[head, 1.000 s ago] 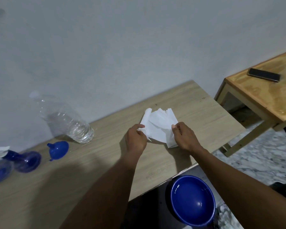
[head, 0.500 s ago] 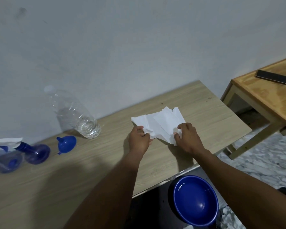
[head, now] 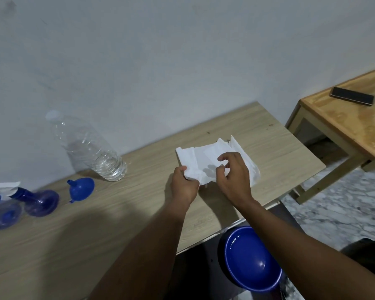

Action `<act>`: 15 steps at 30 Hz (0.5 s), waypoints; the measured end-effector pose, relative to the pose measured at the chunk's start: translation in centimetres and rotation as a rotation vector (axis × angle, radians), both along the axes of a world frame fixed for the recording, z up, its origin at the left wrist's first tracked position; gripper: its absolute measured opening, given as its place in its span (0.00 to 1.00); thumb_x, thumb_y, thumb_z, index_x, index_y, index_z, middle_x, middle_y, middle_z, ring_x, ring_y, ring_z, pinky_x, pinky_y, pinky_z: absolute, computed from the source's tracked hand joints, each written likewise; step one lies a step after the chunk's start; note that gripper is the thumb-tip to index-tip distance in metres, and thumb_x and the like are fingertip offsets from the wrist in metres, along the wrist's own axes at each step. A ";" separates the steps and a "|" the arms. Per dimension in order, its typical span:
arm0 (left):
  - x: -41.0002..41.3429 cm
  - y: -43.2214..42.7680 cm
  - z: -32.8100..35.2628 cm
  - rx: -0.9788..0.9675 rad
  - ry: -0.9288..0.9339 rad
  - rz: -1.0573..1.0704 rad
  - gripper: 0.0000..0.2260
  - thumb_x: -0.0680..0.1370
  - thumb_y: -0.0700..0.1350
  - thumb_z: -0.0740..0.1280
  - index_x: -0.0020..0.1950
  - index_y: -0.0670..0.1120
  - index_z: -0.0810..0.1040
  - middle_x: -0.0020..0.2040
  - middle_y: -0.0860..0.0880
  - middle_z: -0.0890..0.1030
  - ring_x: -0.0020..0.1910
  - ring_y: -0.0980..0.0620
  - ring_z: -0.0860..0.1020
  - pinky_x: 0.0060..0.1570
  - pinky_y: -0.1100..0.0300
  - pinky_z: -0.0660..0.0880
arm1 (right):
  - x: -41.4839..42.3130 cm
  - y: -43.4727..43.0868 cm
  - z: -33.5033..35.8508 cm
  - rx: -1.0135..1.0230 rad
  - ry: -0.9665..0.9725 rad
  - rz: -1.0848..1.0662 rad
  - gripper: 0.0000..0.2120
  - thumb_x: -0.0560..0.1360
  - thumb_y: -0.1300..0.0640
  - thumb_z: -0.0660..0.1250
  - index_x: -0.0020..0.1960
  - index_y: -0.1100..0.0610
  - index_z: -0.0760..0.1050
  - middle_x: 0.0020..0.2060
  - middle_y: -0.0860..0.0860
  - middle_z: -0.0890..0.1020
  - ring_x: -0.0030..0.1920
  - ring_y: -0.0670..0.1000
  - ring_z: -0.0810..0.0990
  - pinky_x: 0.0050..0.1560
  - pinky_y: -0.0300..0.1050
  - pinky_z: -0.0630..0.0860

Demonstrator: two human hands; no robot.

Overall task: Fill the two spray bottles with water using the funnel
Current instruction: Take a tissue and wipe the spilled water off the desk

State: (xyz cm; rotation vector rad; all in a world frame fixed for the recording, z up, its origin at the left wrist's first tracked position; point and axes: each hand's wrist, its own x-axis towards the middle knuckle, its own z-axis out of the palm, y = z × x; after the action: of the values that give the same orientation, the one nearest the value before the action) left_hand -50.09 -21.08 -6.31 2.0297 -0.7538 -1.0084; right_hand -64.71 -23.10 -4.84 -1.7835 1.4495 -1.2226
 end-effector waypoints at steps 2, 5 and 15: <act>0.1 -0.1 -0.3 0.009 -0.013 -0.022 0.27 0.65 0.41 0.73 0.62 0.57 0.72 0.56 0.48 0.81 0.50 0.44 0.83 0.50 0.49 0.83 | 0.4 -0.2 0.2 0.237 -0.096 0.078 0.06 0.78 0.59 0.63 0.55 0.53 0.75 0.52 0.46 0.78 0.49 0.46 0.78 0.48 0.38 0.76; 0.9 -0.3 -2.3 0.046 -0.076 -0.061 0.29 0.60 0.49 0.72 0.58 0.65 0.70 0.54 0.52 0.81 0.47 0.48 0.84 0.46 0.51 0.83 | 0.5 -1.2 -1.2 0.606 -0.297 0.055 0.06 0.82 0.52 0.58 0.51 0.48 0.74 0.51 0.47 0.80 0.53 0.49 0.80 0.60 0.49 0.79; 3.2 1.6 0.3 0.113 -0.202 -0.043 0.23 0.67 0.44 0.71 0.60 0.58 0.70 0.46 0.58 0.84 0.46 0.54 0.83 0.52 0.58 0.76 | -0.2 -2.8 -2.7 0.713 -0.249 0.051 0.11 0.70 0.40 0.55 0.38 0.47 0.66 0.34 0.44 0.74 0.34 0.45 0.71 0.46 0.50 0.69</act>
State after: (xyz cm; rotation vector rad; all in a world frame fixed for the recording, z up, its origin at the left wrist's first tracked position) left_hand -46.90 -19.50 -5.98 2.2461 -0.8656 -0.8966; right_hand -64.90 -25.87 -7.53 -1.1335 1.4361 -0.7266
